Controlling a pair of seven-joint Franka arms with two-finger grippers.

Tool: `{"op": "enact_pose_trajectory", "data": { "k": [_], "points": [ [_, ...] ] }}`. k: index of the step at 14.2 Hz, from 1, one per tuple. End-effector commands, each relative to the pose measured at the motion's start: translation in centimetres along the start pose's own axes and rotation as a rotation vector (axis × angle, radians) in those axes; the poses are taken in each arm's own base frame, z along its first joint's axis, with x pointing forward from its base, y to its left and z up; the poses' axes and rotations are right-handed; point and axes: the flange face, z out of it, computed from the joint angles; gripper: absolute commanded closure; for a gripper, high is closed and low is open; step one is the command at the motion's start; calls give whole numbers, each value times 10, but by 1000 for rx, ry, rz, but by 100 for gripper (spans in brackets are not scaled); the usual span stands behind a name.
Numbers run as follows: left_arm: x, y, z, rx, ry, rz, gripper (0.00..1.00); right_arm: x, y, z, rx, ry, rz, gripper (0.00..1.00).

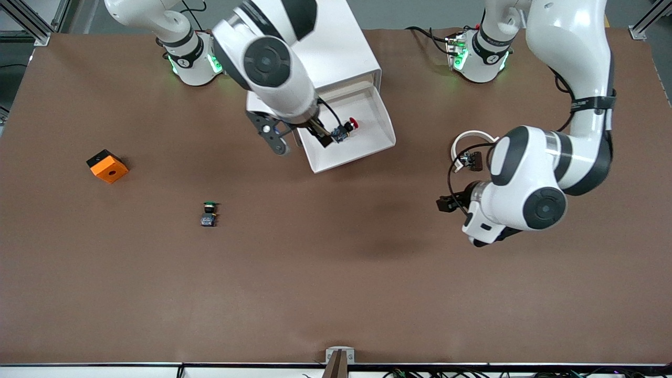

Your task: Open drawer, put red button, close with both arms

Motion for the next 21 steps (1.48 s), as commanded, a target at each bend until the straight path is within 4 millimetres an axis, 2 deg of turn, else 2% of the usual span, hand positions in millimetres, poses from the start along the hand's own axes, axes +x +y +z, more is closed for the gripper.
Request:
{"op": "enact_pose_trajectory", "data": {
  "k": [1, 4, 7, 8, 10, 12, 15, 17, 21],
  "points": [
    [-46, 3, 26, -17, 77, 49, 0, 17, 38, -32, -8, -35, -64, 0],
    [-71, 34, 47, -14, 106, 78, 0, 50, 94, -55, 37, -40, -218, 0],
    [-95, 72, 69, -13, 134, 89, 0, 96, 147, -63, 69, -17, -365, 0],
    [-99, 79, 77, -6, 134, 91, 0, 109, 162, -67, 66, 25, -418, 0],
    [-109, 90, 88, 3, 134, 111, 0, 139, 180, -78, 57, 86, -513, 0],
    [-113, 99, 100, 10, 124, 121, 0, 190, 199, -91, 76, 94, -606, 0],
    [-137, 125, 128, 39, 118, 177, 0, 263, 231, -107, 99, 149, -741, 0],
    [-141, 134, 130, 15, 118, 181, 0, 285, 239, -117, 60, 243, -808, 0],
    [-173, 156, 151, 21, 93, 233, 0, 308, 258, -136, 58, 282, -868, 0]
  ]
}}
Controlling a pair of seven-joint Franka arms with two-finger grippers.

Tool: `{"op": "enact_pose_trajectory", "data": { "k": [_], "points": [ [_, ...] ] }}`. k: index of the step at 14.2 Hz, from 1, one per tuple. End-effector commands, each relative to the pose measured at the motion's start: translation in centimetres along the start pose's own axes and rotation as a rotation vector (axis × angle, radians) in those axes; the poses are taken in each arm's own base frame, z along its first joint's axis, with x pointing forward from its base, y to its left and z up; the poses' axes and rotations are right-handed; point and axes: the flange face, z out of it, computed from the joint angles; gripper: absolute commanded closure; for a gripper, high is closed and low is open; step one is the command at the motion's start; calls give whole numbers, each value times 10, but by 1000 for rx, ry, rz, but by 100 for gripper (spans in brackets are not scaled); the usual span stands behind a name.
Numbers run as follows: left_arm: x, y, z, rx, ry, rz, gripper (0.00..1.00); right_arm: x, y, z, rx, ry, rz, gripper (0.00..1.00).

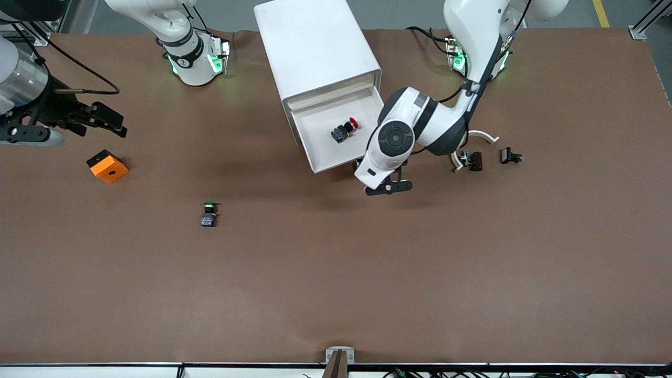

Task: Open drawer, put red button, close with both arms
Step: 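Push the drawer fully shut into the cabinet with the left gripper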

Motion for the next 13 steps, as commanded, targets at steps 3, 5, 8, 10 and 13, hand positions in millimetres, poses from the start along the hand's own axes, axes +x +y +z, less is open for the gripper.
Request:
{"op": "enact_pose_trajectory", "data": {
  "k": [3, 5, 8, 10, 13],
  "points": [
    [-26, 29, 9, -54, -60, -31, 0, 1, 15, -25, -21, 45, -74, 0],
    [-43, 43, 15, -65, -85, -21, 0, -1, 14, -38, -22, 55, -69, 0],
    [-63, 57, 23, -70, -114, 5, 0, -6, 23, -49, -22, 41, -59, 0],
    [-74, 65, 26, -77, -140, -4, 0, -5, 23, -48, -29, 32, -59, 0],
    [-97, 79, 33, -83, -183, -38, 0, -4, 17, -55, -31, 47, -65, 0]
  ]
}}
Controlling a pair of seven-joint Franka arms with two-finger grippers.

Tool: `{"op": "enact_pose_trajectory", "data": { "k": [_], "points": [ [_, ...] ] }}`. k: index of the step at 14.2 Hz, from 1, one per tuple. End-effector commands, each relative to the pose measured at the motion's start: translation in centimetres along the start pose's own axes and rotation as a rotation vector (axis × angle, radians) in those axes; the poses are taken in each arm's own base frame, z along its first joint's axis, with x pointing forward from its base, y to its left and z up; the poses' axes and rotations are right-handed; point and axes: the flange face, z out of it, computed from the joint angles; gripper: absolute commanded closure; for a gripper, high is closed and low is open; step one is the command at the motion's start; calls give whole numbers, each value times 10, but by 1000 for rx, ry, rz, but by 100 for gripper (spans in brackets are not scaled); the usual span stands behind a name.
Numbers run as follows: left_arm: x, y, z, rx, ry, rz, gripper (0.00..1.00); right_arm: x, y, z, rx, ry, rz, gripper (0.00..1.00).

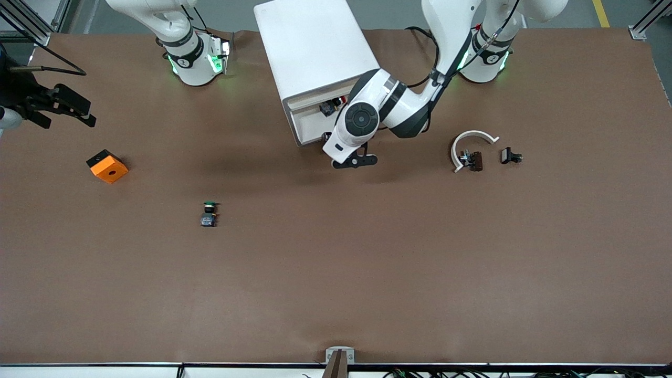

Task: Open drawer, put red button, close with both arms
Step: 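Push the drawer fully shut into the cabinet with the left gripper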

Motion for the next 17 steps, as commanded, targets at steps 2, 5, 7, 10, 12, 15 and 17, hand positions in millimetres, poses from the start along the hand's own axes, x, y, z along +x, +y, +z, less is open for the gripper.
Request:
{"op": "enact_pose_trajectory", "data": {
  "k": [2, 5, 7, 10, 12, 15, 17],
  "points": [
    [-29, 14, 18, 6, -49, -23, 0, 1, -2, -13, -21, 16, -14, 0],
    [-49, 22, 32, 12, -85, -24, 0, 1, 2, -14, -21, 19, -6, 0],
    [-60, 27, 39, 22, -88, -31, 0, 2, 2, -13, -22, 18, -7, 0],
    [-63, 29, 43, 28, -90, -41, 0, 1, 2, -14, -24, 19, -7, 0],
    [-57, 28, 37, 20, -84, -51, 0, 2, 4, -14, -51, 18, -11, 0],
    [-9, 10, -6, -38, -40, -108, 0, 2, 3, -14, -70, 18, -17, 0],
    [32, -12, -43, -89, -11, -161, 0, 2, 3, -14, -70, 18, -17, 0]
  ]
}}
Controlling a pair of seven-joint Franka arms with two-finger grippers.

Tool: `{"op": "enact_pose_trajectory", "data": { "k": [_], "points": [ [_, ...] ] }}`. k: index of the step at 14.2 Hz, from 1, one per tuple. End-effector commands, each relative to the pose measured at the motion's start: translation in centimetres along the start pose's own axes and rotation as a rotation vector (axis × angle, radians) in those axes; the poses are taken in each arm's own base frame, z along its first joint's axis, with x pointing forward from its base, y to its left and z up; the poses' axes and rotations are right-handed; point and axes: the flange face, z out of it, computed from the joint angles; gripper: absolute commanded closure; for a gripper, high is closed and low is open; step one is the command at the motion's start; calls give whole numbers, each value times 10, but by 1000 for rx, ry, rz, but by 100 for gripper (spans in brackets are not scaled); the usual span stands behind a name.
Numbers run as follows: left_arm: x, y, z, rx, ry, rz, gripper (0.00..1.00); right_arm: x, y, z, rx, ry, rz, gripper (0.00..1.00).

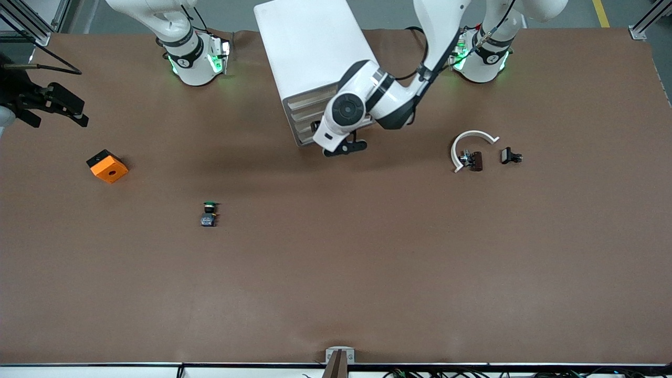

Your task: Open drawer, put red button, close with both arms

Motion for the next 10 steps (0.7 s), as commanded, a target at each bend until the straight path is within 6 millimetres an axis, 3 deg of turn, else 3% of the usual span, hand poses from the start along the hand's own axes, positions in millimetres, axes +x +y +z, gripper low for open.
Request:
{"op": "enact_pose_trajectory", "data": {
  "k": [1, 3, 4, 6, 8, 10],
  "points": [
    [55, -24, -66, -63, 66, -50, 0, 1, 1, -4, -23, -2, -13, 0],
    [80, -33, -112, -90, 156, -54, 0, 1, 1, -4, -23, -4, -13, 0],
    [96, -47, -137, -111, 189, -75, 0, 1, 2, -4, -23, -4, -12, 0],
    [121, -87, -194, -116, 292, -61, 0, 1, 2, -4, -23, -4, -12, 0],
    [133, -133, -249, -114, 340, -36, 0, 1, 1, -4, -23, -4, -12, 0],
    [141, -177, -291, -120, 355, -45, 0, 1, 1, -4, -23, -4, -12, 0]
  ]
}}
